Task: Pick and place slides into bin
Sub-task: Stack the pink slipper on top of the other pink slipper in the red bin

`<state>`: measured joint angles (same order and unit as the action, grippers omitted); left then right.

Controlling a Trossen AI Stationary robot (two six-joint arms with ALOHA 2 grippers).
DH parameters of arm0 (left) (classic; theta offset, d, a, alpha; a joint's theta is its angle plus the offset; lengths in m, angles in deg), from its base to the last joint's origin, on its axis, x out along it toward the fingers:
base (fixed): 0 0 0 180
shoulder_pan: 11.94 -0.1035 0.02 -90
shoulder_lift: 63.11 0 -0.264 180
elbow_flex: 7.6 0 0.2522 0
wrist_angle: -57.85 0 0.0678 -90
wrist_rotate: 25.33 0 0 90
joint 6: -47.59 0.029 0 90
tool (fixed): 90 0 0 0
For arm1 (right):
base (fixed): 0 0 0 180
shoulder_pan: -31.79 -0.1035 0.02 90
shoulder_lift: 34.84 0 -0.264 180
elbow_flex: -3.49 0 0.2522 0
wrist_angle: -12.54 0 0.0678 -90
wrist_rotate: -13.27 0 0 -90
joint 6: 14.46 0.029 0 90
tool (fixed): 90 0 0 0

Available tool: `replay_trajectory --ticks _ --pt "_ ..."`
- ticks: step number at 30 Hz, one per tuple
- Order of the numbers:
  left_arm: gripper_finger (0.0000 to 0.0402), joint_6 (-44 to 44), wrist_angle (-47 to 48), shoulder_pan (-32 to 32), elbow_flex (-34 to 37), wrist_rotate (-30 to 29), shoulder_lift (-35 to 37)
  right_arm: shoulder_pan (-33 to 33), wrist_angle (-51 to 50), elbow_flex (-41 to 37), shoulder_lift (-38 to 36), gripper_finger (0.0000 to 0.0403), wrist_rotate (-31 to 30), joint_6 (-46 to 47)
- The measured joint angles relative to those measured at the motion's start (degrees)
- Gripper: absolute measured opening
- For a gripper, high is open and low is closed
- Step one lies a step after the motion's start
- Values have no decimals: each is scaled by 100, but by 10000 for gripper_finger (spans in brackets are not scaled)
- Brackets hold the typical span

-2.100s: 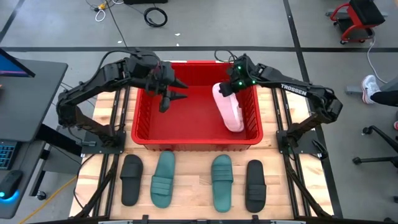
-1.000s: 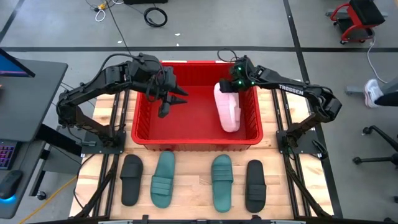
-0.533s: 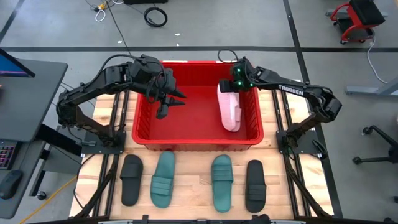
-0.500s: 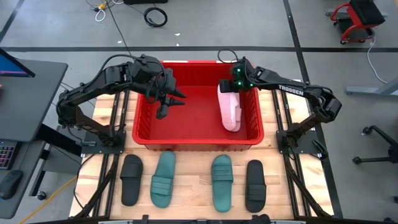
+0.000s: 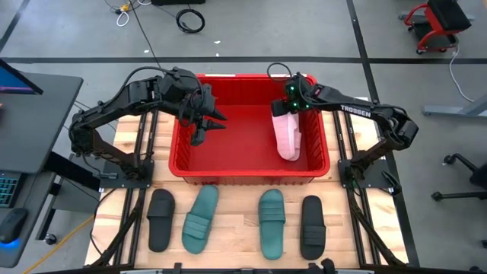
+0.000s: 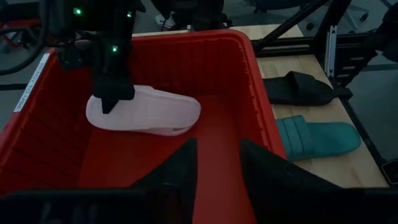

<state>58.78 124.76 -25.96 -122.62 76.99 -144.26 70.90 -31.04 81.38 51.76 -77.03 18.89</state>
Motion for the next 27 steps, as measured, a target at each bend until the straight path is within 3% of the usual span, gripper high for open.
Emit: replay_trajectory --ticks 14,27 --pt "121 2 -15 0 0 0 -2 -109 -802 91 2 138 -500 -1999" --pt "119 -44 -155 0 0 0 0 -109 -970 91 2 215 -472 -2849"
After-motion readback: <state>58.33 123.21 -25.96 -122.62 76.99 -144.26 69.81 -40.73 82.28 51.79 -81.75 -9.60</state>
